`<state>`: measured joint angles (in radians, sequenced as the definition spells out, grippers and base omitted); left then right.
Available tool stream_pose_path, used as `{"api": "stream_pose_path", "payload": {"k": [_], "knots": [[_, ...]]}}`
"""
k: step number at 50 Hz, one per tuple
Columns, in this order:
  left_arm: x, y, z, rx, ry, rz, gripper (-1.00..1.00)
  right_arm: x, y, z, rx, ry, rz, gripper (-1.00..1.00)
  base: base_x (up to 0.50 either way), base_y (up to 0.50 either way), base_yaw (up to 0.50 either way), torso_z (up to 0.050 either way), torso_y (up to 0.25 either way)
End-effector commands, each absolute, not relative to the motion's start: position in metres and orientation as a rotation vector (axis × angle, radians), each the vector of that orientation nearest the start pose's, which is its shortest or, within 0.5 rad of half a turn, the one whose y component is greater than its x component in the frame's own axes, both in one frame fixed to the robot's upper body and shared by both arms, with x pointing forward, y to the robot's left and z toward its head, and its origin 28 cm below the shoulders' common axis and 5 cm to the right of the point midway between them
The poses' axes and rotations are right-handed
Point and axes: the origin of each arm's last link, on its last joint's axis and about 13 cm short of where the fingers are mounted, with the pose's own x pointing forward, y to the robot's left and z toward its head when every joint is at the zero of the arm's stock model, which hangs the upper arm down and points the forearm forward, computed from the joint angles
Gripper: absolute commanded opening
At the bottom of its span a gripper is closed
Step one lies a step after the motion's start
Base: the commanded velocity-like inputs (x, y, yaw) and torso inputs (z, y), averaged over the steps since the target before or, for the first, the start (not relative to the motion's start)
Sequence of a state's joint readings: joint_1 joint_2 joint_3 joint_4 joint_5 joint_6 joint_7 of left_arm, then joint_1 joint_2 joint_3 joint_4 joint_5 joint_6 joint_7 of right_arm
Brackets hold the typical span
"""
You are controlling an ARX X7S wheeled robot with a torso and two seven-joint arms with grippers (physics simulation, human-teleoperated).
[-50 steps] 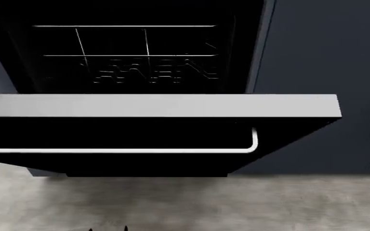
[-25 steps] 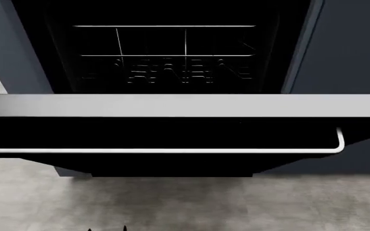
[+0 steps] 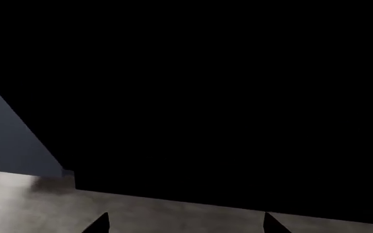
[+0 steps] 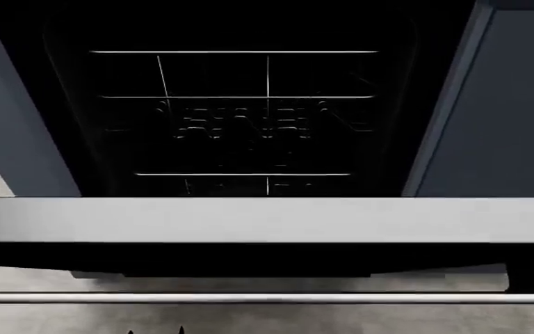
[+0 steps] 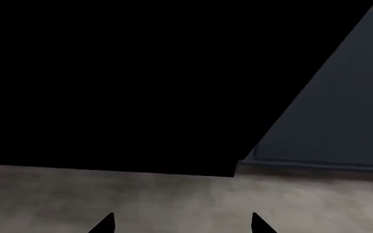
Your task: Close the dishwasher door
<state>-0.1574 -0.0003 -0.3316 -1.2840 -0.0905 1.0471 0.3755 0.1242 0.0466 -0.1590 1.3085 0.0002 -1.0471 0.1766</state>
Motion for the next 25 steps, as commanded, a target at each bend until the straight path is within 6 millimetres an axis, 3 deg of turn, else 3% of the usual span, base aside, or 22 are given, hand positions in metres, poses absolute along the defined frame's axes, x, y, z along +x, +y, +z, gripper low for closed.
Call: {"api": "stream_pose_path", "payload": {"k": [1, 15, 25], "knots": [[0.1428, 0.2372, -0.1122, -0.118, 0.052, 0.03, 1.0, 0.1308, -0.1025, -0.1187, -0.089, 0.131, -0.029, 1.0, 0.3, 0.0, 0.0, 0.0, 0.0], [0.1428, 0.2372, -0.1122, -0.118, 0.052, 0.03, 1.0, 0.1296, -0.1036, -0.1191, -0.084, 0.136, -0.03, 1.0, 0.25, 0.0, 0.0, 0.0, 0.0], [0.1428, 0.2371, -0.1121, -0.117, 0.051, 0.029, 1.0, 0.1301, -0.1041, -0.1189, -0.081, 0.136, -0.032, 1.0, 0.01, 0.0, 0.0, 0.0, 0.0]]}}
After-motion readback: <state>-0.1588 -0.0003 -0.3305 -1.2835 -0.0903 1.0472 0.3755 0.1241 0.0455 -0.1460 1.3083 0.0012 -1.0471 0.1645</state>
